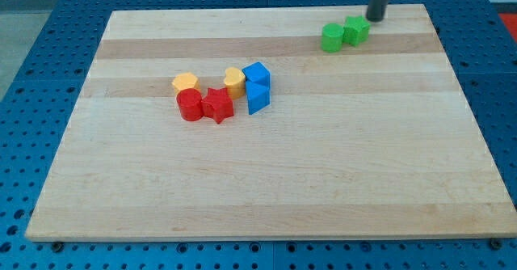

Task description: Push the green star and green circle closer to the yellow hexagon

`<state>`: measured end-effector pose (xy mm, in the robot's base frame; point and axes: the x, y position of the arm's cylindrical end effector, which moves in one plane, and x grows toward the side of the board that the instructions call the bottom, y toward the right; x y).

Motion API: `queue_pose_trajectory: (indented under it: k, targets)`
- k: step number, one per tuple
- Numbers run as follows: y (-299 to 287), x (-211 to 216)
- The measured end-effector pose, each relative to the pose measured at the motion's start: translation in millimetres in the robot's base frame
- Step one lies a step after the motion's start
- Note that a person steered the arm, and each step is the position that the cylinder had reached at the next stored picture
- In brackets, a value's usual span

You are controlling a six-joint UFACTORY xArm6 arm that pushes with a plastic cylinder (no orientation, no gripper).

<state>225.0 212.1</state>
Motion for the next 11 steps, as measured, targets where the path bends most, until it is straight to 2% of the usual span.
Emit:
queue_pose_trajectory:
  k: [2, 7, 9, 11]
  targets:
    - [13, 34]
    - [-55, 42]
    - [-65, 65]
    - [-113, 75]
